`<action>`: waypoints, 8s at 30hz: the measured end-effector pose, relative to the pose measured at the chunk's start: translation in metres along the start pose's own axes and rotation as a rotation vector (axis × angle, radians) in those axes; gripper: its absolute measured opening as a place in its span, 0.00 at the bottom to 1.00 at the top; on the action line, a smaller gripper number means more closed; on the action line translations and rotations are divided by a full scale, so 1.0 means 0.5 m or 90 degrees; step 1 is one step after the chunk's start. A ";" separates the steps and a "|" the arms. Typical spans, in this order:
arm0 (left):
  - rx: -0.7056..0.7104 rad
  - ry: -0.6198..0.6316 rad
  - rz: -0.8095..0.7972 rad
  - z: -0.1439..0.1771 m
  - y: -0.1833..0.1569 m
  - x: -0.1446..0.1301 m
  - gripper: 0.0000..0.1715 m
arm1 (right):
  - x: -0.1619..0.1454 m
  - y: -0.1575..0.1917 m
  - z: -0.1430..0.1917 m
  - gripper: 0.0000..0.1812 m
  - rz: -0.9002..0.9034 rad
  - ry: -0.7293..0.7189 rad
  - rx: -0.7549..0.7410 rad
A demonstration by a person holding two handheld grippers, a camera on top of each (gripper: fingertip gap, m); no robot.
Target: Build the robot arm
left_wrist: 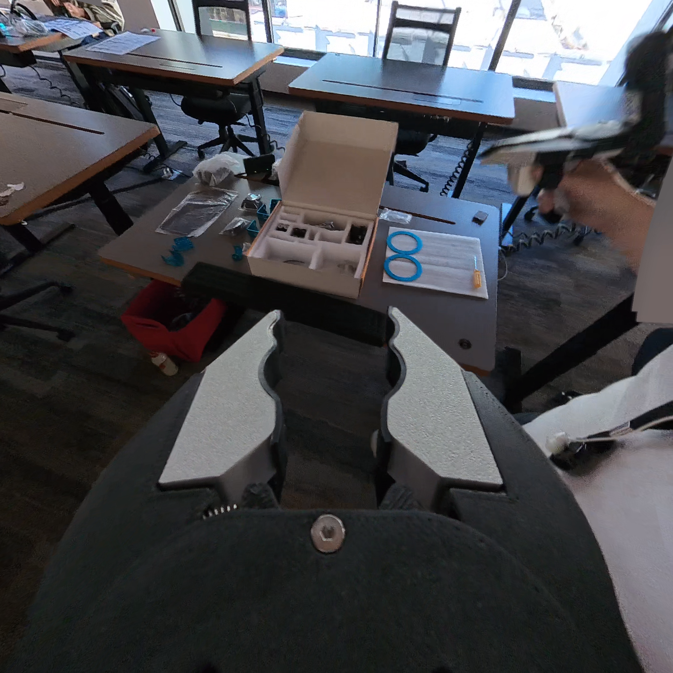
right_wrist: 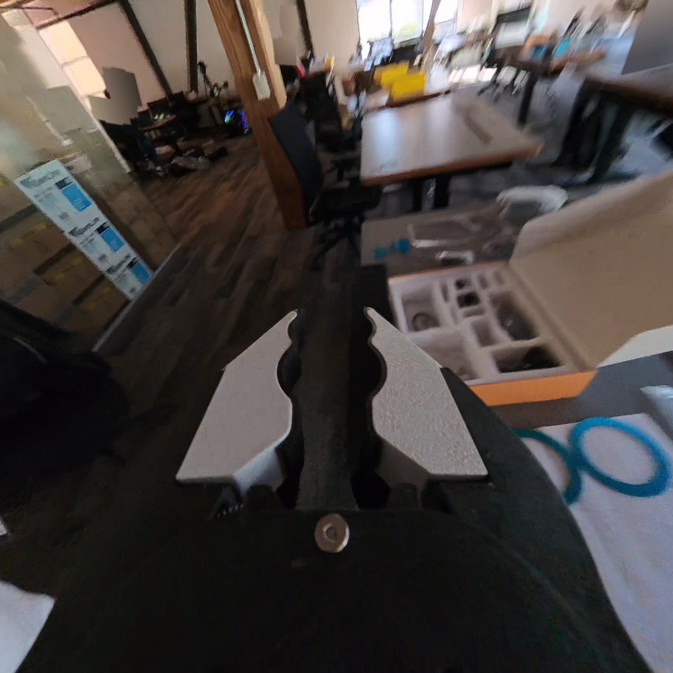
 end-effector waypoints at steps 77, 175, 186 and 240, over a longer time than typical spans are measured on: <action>-0.544 0.463 -0.171 -1.337 0.176 -0.109 0.14 | -0.604 -0.362 -0.590 0.13 -0.305 0.586 -0.456; -0.541 0.538 -0.133 -1.366 0.438 -0.018 0.11 | -0.430 -0.265 -0.764 0.00 -0.585 0.116 0.034; -0.608 0.601 -0.202 -1.277 0.375 -0.129 0.10 | -0.418 -0.311 -0.615 0.00 -0.510 0.145 -0.026; -0.750 1.055 -0.612 -1.277 0.081 -0.343 0.00 | -0.369 -0.152 -0.288 0.00 -0.552 -0.178 -0.221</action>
Point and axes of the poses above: each gripper's, where its closed fingertips meet, z back along the fingers, x out of its top, y = z × x across the jaws, the point moved 1 cm from there along z, back along the fingers, and after that the axes turned 14 degrees about z, right-handed, at the moved point
